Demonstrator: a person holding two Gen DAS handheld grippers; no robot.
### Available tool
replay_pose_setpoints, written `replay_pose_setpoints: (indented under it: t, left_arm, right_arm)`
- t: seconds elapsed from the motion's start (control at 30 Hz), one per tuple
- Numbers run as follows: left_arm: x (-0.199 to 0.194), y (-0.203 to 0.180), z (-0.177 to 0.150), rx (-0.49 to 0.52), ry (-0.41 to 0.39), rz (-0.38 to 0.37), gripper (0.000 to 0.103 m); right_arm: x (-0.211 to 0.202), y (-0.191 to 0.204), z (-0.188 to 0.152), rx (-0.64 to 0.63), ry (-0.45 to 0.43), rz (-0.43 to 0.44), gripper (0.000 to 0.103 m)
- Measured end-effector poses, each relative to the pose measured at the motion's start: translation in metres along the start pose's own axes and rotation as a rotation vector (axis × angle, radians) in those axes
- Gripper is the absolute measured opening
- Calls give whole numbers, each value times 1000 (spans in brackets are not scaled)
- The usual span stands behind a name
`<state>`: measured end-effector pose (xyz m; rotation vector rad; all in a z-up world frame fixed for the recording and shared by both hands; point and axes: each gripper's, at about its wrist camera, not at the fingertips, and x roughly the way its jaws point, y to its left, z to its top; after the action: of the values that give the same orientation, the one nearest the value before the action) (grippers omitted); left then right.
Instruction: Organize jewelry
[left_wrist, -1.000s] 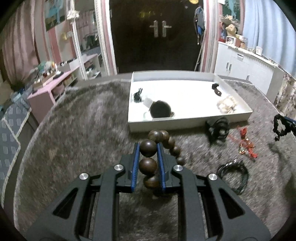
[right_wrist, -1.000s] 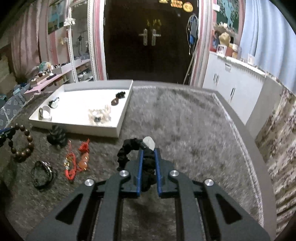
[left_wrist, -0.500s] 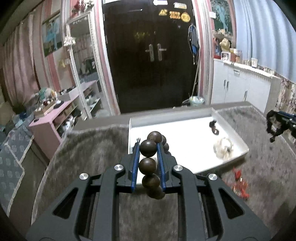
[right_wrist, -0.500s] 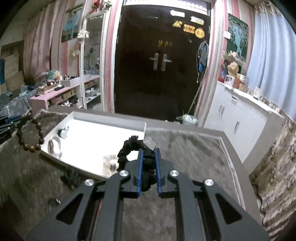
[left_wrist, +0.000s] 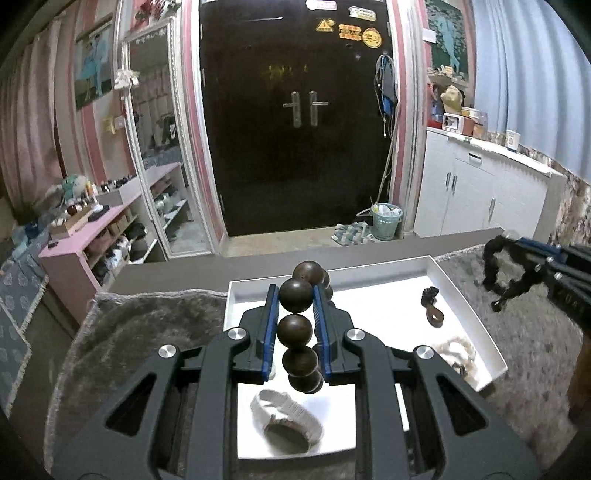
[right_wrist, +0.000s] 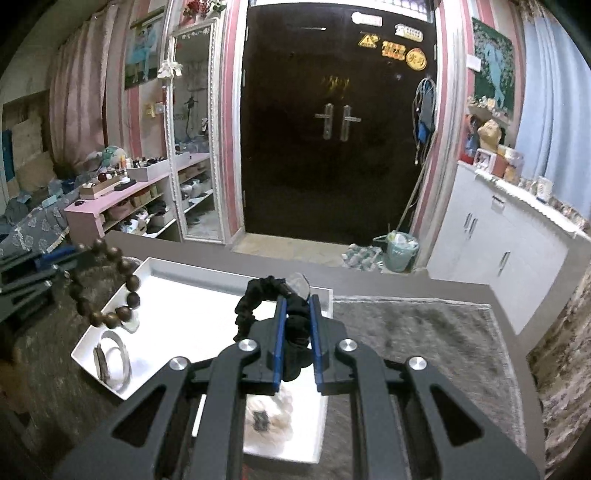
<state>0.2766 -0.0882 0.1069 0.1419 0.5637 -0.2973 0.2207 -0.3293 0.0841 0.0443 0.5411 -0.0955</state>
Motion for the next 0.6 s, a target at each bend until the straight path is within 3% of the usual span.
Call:
replay_pose_setpoints:
  t: [0.33,0.6]
  left_arm:
    - [58,-4,-16,-45,85,-31,17]
    - [97,5,-25,-65,146,5,17]
  right_arm:
    - [52,22,0,-6,58,55,12]
    - [95,29,-11,-3,138,82,12]
